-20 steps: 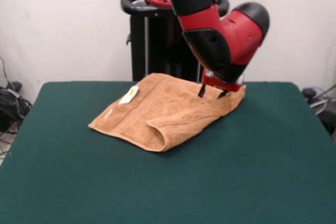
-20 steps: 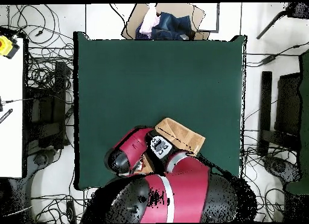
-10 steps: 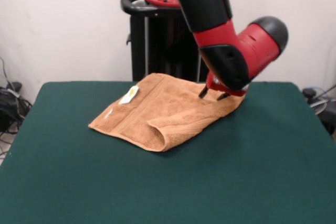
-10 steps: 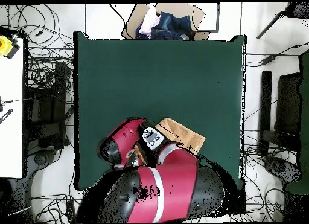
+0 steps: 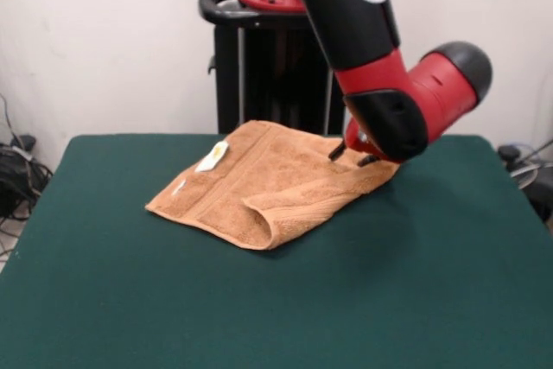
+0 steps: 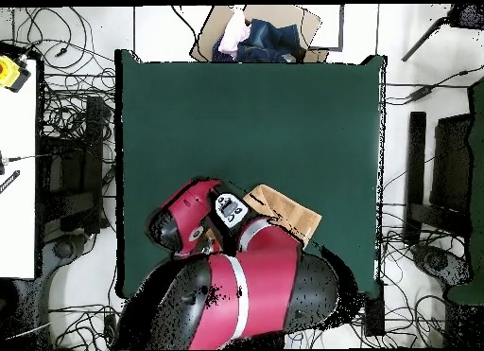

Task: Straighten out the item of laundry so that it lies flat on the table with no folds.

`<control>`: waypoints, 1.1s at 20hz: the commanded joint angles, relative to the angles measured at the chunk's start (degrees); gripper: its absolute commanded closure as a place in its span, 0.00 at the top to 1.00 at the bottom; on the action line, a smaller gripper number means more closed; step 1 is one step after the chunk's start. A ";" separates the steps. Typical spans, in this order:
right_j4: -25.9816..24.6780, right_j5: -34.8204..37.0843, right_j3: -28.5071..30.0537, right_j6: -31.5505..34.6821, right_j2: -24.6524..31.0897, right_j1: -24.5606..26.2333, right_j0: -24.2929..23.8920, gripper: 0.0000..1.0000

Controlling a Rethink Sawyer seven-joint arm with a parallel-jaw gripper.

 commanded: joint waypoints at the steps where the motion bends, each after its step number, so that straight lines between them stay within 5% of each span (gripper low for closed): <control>1: -15.37 -27.16 -22.11 -1.07 1.69 5.92 -2.41 1.00; 6: -11.78 -24.33 -20.30 -7.60 4.74 4.73 -6.08 1.00; 14: -16.00 -27.92 -20.58 -1.32 4.80 2.81 -7.21 1.00; 22: -15.42 -27.72 -18.74 -11.48 9.69 2.30 -13.10 1.00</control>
